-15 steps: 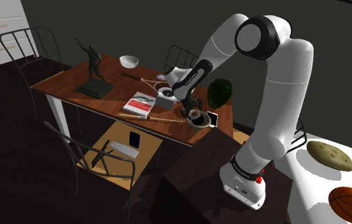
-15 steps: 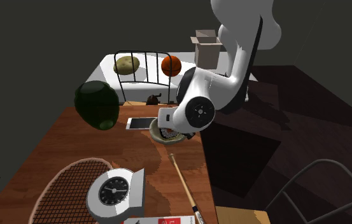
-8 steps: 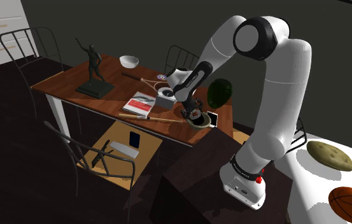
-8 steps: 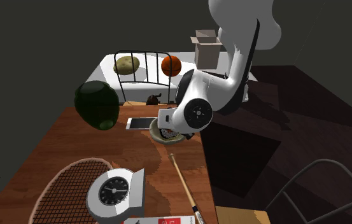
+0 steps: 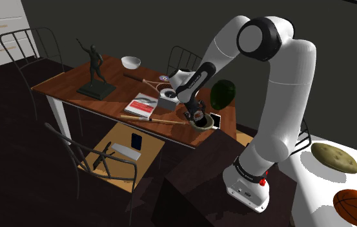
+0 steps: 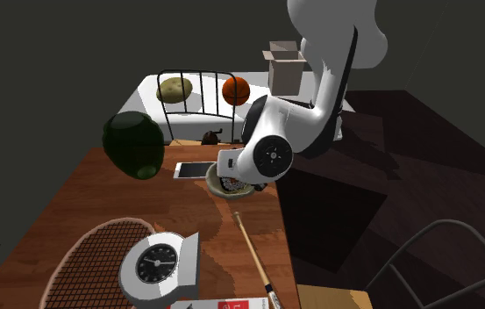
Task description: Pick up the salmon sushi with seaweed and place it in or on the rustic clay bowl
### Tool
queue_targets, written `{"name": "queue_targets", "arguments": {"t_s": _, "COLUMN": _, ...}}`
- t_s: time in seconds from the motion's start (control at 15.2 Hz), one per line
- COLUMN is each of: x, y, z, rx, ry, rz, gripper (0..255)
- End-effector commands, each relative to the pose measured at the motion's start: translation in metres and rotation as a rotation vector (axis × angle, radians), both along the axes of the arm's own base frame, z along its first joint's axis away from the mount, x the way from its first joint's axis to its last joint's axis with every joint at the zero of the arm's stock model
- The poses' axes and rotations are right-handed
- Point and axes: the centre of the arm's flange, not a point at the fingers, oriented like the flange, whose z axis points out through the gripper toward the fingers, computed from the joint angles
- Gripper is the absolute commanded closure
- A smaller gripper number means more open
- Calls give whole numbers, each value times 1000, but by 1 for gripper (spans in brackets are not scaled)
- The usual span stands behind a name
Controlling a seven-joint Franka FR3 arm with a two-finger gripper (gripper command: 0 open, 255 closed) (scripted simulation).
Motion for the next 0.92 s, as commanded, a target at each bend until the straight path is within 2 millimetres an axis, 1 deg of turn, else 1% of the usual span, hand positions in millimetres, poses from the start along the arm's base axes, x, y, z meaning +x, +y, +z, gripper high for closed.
{"name": "queue_targets", "arguments": {"t_s": 0.0, "x": 0, "y": 1, "z": -1, "rx": 1, "ry": 0, "rz": 1, "gripper": 255}}
{"name": "queue_targets", "arguments": {"t_s": 0.2, "x": 0, "y": 1, "z": -1, "rx": 1, "ry": 0, "rz": 1, "gripper": 255}}
{"name": "queue_targets", "arguments": {"t_s": 0.86, "x": 0, "y": 1, "z": 52, "rx": 1, "ry": 0, "rz": 1, "gripper": 255}}
